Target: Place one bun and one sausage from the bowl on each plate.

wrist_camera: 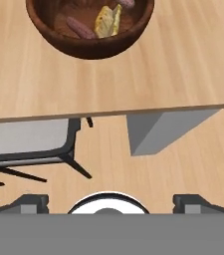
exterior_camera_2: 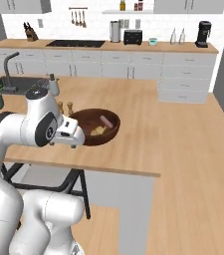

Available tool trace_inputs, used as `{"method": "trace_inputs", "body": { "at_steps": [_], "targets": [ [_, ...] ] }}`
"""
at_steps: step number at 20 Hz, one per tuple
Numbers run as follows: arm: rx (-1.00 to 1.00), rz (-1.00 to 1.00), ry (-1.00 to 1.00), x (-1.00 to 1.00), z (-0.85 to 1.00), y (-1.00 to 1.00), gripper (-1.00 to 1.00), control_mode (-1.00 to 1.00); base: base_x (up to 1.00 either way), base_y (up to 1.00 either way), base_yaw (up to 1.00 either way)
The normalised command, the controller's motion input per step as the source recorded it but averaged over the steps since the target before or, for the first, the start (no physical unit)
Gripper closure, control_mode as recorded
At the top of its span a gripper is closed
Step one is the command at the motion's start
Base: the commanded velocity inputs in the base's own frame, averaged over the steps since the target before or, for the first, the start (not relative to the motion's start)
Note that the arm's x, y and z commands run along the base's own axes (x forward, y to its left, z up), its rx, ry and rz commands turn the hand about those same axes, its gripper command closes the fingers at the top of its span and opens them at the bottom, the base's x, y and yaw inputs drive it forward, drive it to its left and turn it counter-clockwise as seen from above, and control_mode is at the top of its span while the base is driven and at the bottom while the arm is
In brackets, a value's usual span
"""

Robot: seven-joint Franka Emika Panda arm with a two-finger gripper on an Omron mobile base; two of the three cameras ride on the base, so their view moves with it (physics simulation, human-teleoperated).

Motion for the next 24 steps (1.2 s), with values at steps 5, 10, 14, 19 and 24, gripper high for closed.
{"method": "trace_inputs", "body": {
  "at_steps": [5,10,14,19,24],
  "targets": [
    [0.00,0.00,0.00,0.00,0.00,0.00,-1.00,1.00,0.70,-0.07,0.00],
    [0.00,0.00,0.00,0.00,0.00,0.00,-1.00,1.00,0.65,-0.12,0.00],
    [0.05,0.00,0.00,0.97,0.00,-0.06,-1.00,-1.00,0.00,0.00,0.00],
    [0.04,0.00,0.00,1.00,0.00,0.00,-1.00,-1.00,0.00,0.00,0.00],
    [0.02,0.00,0.00,1.00,0.00,0.00,-1.00,-1.00,0.00,0.00,0.00]
  ]
}}
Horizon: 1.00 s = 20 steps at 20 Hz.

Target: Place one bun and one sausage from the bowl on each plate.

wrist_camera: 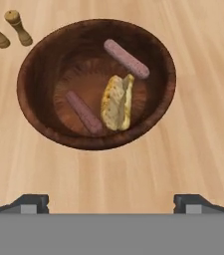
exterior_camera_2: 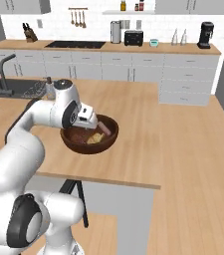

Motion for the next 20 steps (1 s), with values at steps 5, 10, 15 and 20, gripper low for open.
{"method": "trace_inputs", "body": {
  "at_steps": [5,10,15,20],
  "targets": [
    [-0.01,0.00,0.00,1.00,-0.08,0.00,-1.00,-1.00,0.00,0.00,0.00],
    [-0.11,0.00,0.00,0.99,-0.41,0.04,-1.00,-1.00,0.00,0.00,0.00],
    [-0.14,0.00,0.00,0.64,-0.68,0.00,-1.00,-1.00,0.00,0.00,0.00],
    [-0.14,0.00,0.00,0.43,-0.53,0.00,-1.00,-1.00,0.00,0.00,0.00]
  ]
}}
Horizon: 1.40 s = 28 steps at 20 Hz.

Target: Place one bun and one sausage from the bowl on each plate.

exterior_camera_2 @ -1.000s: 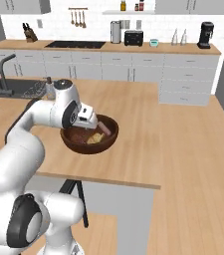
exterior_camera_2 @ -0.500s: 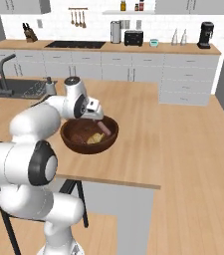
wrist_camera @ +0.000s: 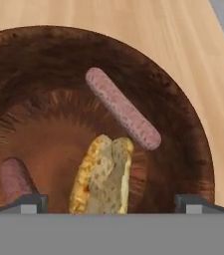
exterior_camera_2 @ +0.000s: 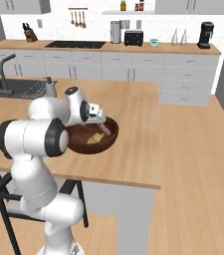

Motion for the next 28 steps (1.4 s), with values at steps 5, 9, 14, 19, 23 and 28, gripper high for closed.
{"method": "trace_inputs", "body": {
  "at_steps": [5,9,14,19,23,28],
  "targets": [
    [-0.10,0.00,0.00,0.50,-0.15,-0.02,-1.00,-1.00,0.00,0.00,0.00],
    [-0.09,0.00,0.01,0.49,0.00,-0.06,-1.00,-1.00,0.00,0.00,0.00],
    [-0.12,0.09,0.11,0.30,-0.21,-0.03,-1.00,-1.00,0.00,0.00,0.00],
    [-0.11,0.24,0.06,0.29,-0.31,0.00,-1.00,-1.00,0.00,0.00,0.00],
    [-0.08,0.08,0.00,0.21,-0.18,-0.12,-1.00,-1.00,0.00,0.00,0.00],
    [-0.08,0.00,-0.02,0.25,-0.26,-0.16,-1.00,-1.00,0.00,0.00,0.00]
  ]
}}
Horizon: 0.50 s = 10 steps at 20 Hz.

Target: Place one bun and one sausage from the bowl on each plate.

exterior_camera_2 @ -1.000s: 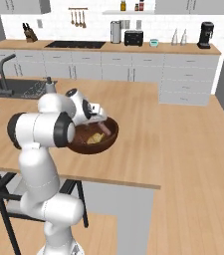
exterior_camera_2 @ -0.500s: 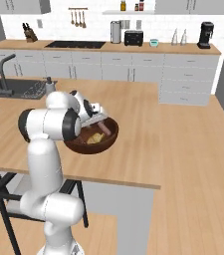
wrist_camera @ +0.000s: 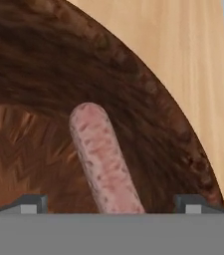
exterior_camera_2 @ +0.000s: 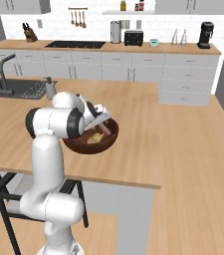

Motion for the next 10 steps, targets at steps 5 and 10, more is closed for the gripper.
{"method": "trace_inputs", "body": {
  "at_steps": [5,10],
  "targets": [
    [-0.05,0.00,0.00,0.29,-0.23,-0.04,-1.00,-1.00,0.00,0.00,0.00],
    [0.00,0.00,0.00,0.20,-0.20,-0.03,-1.00,-1.00,0.00,0.00,0.00]
  ]
}}
